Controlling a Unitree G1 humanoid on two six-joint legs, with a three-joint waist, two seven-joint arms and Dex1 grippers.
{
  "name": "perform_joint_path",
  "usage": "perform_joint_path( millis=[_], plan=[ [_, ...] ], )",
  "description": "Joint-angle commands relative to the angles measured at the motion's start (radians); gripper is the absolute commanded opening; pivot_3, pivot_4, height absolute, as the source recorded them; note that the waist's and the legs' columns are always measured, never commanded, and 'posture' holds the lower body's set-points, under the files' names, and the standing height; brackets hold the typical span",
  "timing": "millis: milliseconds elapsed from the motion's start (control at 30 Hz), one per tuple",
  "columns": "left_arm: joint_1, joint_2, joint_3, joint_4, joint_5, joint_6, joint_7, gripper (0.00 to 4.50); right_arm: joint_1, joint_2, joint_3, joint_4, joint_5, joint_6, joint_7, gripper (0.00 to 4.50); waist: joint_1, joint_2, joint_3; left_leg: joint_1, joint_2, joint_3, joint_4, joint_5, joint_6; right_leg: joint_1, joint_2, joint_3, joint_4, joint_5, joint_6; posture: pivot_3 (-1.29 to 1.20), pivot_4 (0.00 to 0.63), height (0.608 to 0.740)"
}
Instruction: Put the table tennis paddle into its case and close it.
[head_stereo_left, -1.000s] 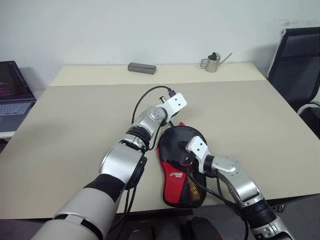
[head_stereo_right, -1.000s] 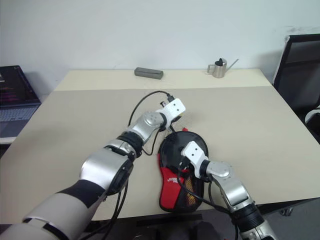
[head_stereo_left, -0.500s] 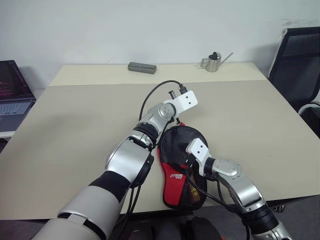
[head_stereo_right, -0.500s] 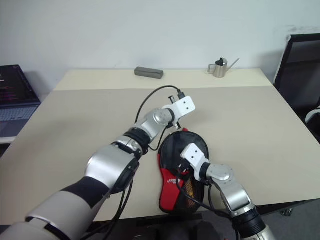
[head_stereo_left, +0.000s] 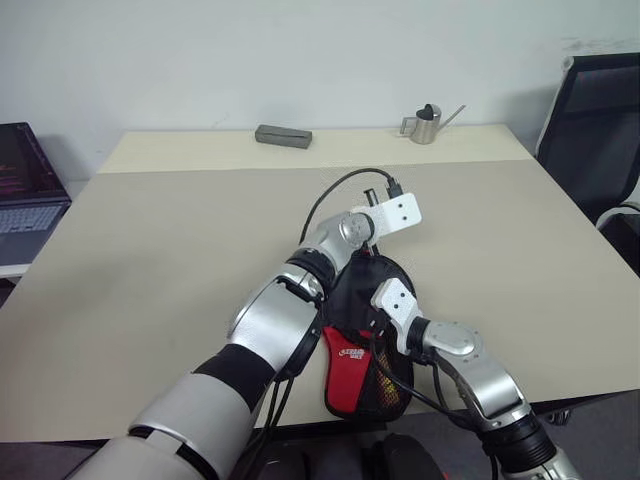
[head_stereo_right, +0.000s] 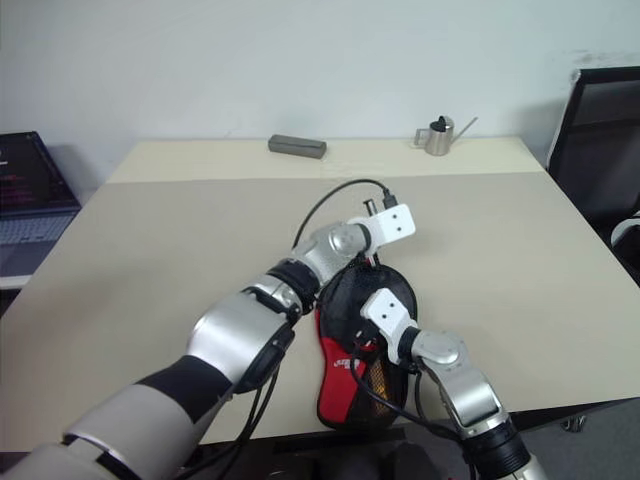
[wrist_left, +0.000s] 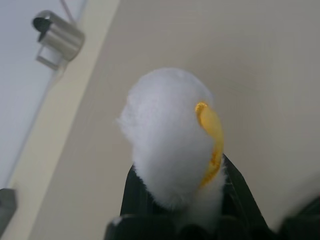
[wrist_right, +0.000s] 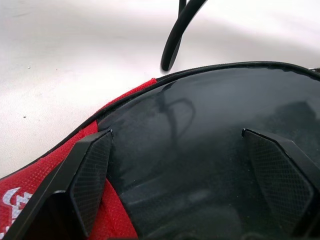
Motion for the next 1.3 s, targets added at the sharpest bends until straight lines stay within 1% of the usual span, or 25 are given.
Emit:
perform_joint_path(
  millis=[33, 200, 267, 300, 367, 467, 500, 567, 667, 800, 933, 1033, 1133, 1200, 1300],
  plan=[
    [0.022, -0.009, -0.016, -0.022, 0.008, 0.002, -0.049, 0.29, 0.057, 0.005, 0.103, 0.067, -0.010, 0.044, 0.027, 4.50, -0.002, 0.001, -0.001, 0.000, 0.000, 0.000, 0.000, 0.000, 0.000, 0.000, 0.000, 0.000, 0.000, 0.000, 0.000, 0.00, 0.150, 0.740],
    [0.037, -0.007, -0.005, -0.025, -0.005, 0.020, -0.059, 0.29, 0.053, 0.005, 0.099, 0.076, -0.012, 0.039, 0.031, 4.50, -0.003, 0.001, -0.003, 0.000, 0.000, 0.000, 0.000, 0.000, 0.000, 0.000, 0.000, 0.000, 0.000, 0.000, 0.000, 0.00, 0.150, 0.740],
    [0.039, -0.007, 0.011, -0.026, -0.022, 0.028, -0.066, 1.02, 0.047, 0.003, 0.097, 0.081, -0.011, 0.036, 0.035, 4.50, -0.003, 0.001, -0.004, 0.000, 0.000, 0.000, 0.000, 0.000, 0.000, 0.000, 0.000, 0.000, 0.000, 0.000, 0.000, 0.00, 0.150, 0.740],
    [0.040, -0.007, 0.016, -0.027, -0.028, 0.030, -0.069, 1.28, 0.044, 0.003, 0.096, 0.084, -0.011, 0.035, 0.036, 4.50, -0.003, 0.001, -0.004, 0.000, 0.000, 0.000, 0.000, 0.000, 0.000, 0.000, 0.000, 0.000, 0.000, 0.000, 0.000, 0.00, 0.150, 0.740],
    [0.036, -0.003, 0.021, -0.028, -0.034, 0.023, -0.072, 2.08, 0.036, 0.005, 0.097, 0.090, -0.011, 0.035, 0.038, 4.50, -0.004, 0.001, -0.006, 0.000, 0.000, 0.000, 0.000, 0.000, 0.000, 0.000, 0.000, 0.000, 0.001, 0.000, 0.000, 0.00, 0.150, 0.740],
    [0.021, 0.018, 0.045, -0.033, -0.061, 0.005, -0.087, 3.17, 0.020, 0.009, 0.095, 0.103, -0.009, 0.032, 0.040, 4.50, -0.009, 0.001, -0.008, 0.001, 0.000, 0.000, 0.000, 0.000, 0.000, 0.000, 0.000, 0.000, 0.001, 0.000, 0.000, 0.00, 0.150, 0.740],
    [0.016, 0.031, 0.057, -0.035, -0.073, 0.004, -0.090, 3.46, 0.015, 0.009, 0.093, 0.108, -0.008, 0.030, 0.041, 4.50, -0.010, 0.001, -0.008, 0.001, 0.000, 0.000, 0.000, 0.000, 0.000, 0.000, 0.000, 0.001, 0.002, 0.000, 0.000, 0.00, 0.150, 0.740],
    [0.012, 0.044, 0.070, -0.036, -0.083, 0.004, -0.091, 3.46, 0.006, 0.010, 0.089, 0.119, -0.005, 0.026, 0.043, 4.50, -0.012, 0.001, -0.008, 0.002, 0.000, 0.000, 0.000, 0.000, 0.000, 0.000, 0.000, 0.001, 0.003, 0.000, 0.000, 0.00, 0.150, 0.740],
    [0.003, 0.127, 0.111, -0.045, -0.122, -0.018, -0.120, 3.46, -0.013, 0.010, 0.086, 0.140, -0.003, 0.016, 0.053, 4.50, -0.017, 0.001, -0.008, 0.003, 0.000, 0.000, 0.000, 0.000, 0.000, 0.001, 0.000, 0.001, 0.004, 0.000, 0.000, 0.00, 0.150, 0.740],
    [0.000, 0.211, 0.161, -0.057, -0.171, -0.037, -0.172, 3.46, -0.043, 0.012, 0.080, 0.169, 0.000, 0.002, 0.066, 4.50, -0.018, 0.001, -0.008, 0.005, 0.001, 0.000, 0.000, 0.000, 0.000, 0.001, 0.001, 0.001, 0.005, 0.000, 0.000, 0.00, 0.150, 0.740],
    [0.009, 0.331, 0.231, -0.085, -0.254, -0.059, -0.281, 3.46, -0.079, 0.014, 0.063, 0.191, 0.014, -0.004, 0.084, 4.50, -0.021, 0.001, -0.008, 0.005, 0.001, 0.001, 0.001, 0.000, 0.000, 0.001, 0.001, 0.002, 0.005, 0.000, 0.000, 0.00, 0.150, 0.740],
    [0.035, 0.395, 0.296, -0.116, -0.339, -0.043, -0.376, 3.46, -0.096, 0.011, 0.040, 0.186, 0.038, 0.002, 0.102, 4.50, -0.021, 0.001, -0.008, 0.005, 0.001, 0.000, 0.000, 0.000, 0.000, 0.001, 0.001, 0.002, 0.006, 0.000, 0.000, 0.00, 0.150, 0.740],
    [0.132, 0.474, 0.342, -0.214, -0.423, -0.035, -0.520, 3.46, -0.113, 0.001, 0.005, 0.160, 0.082, 0.023, 0.126, 4.50, -0.022, 0.001, -0.008, 0.005, 0.001, 0.001, 0.001, 0.000, 0.000, 0.001, 0.001, 0.002, 0.006, 0.000, 0.000, 0.00, 0.150, 0.740],
    [0.212, 0.501, 0.360, -0.318, -0.478, 0.004, -0.587, 3.46, -0.126, -0.007, -0.020, 0.162, 0.109, 0.017, 0.145, 4.50, -0.021, 0.001, -0.008, 0.005, 0.001, 0.001, 0.001, 0.000, 0.000, 0.001, 0.001, 0.002, 0.006, 0.001, -0.001, 0.00, 0.150, 0.740],
    [0.384, 0.525, 0.383, -0.602, -0.585, 0.151, -0.673, 3.46, -0.144, -0.027, -0.048, 0.193, 0.124, -0.014, 0.164, 4.50, -0.015, 0.001, -0.008, 0.003, 0.001, 0.001, 0.001, 0.000, 0.000, 0.000, 0.001, 0.002, 0.005, 0.003, -0.005, 0.00, 0.150, 0.740]
  ],
)
